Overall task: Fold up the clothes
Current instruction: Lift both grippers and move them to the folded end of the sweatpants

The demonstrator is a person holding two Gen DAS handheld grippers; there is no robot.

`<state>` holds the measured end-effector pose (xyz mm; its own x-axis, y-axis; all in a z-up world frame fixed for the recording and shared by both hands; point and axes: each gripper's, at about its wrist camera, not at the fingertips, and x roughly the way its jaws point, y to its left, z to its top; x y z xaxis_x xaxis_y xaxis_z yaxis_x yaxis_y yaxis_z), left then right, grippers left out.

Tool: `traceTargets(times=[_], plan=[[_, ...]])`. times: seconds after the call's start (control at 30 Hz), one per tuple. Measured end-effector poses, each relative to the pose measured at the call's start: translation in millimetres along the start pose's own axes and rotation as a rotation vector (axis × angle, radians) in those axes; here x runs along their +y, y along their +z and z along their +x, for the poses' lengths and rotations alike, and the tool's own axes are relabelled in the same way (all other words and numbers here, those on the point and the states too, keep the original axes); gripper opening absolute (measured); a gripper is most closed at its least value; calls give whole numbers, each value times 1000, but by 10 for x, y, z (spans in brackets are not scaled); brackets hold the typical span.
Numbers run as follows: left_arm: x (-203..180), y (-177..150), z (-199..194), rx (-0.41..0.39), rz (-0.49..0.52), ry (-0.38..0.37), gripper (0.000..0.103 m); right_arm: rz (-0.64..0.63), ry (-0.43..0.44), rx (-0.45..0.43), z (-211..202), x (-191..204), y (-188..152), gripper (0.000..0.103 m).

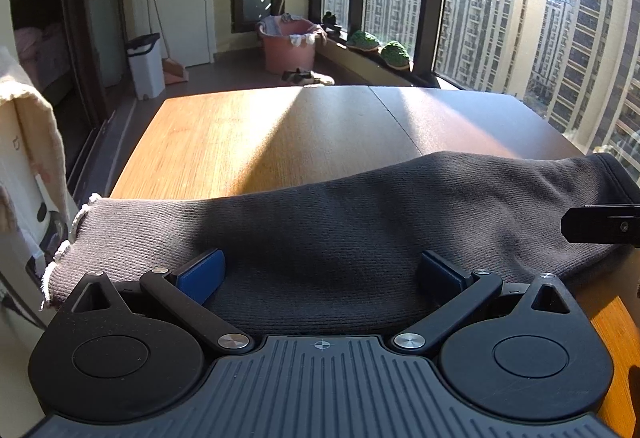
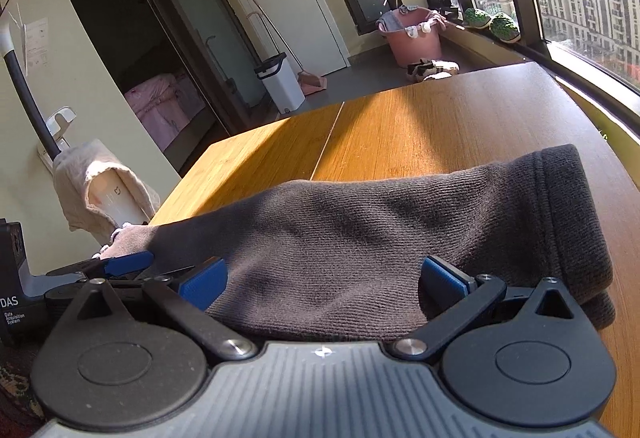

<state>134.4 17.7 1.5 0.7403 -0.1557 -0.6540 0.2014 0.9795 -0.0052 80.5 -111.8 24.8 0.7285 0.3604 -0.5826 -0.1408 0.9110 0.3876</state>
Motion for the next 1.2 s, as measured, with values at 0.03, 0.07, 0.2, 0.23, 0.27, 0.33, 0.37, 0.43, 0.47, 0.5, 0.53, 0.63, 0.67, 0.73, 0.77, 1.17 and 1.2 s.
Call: traceTargets(times=[0.03,0.07,0.2,0.23,0.27,0.33,0.37,0.43,0.47,0.5,0.53,0.63,0.67,0.73,0.77,1.17,1.2], plan=[[-4,4,3,1,-9,5,103,-24,-21,8,21,55,-2,103],[-8,7,6,1,-14,9,103,-49,-42,16,42,110,-4,103],[-20,0,4,1,-13,12,103,-51,-87,-14,64,187,-41,103],[-20,-3,6,1,-13,12,103,-47,-96,-25,66,198,-52,103],[-18,-5,7,1,-13,12,103,-27,-97,-43,61,188,-64,103],[-16,-3,8,4,-13,11,103,94,-60,-120,13,56,-102,103],[-10,0,9,5,-12,9,103,146,-40,-149,-10,-6,-114,103],[11,10,7,10,-11,-1,103,177,-19,-152,-70,-86,-77,103],[25,17,-7,13,-14,-6,103,176,-25,-155,-115,-113,-50,103],[35,35,-40,17,-23,-11,103,152,-64,-172,-186,-126,-22,102],[44,66,-102,14,-41,-31,103,115,-124,-191,-272,-147,1,98],[-66,238,-367,-70,-57,-138,103,89,-252,-209,-500,-367,74,66],[-126,294,-434,-93,-51,-165,103,127,-265,-189,-535,-490,101,58],[-354,393,-469,-99,-9,-228,103,191,-297,-159,-562,-666,112,48],[-459,419,-451,-87,10,-257,103,214,-316,-148,-571,-732,102,48],[-405,306,-56,20,-74,-327,89,228,-305,-148,-585,-761,-101,45],[-365,310,-14,33,-95,-333,88,238,-299,-155,-595,-774,-106,45]])
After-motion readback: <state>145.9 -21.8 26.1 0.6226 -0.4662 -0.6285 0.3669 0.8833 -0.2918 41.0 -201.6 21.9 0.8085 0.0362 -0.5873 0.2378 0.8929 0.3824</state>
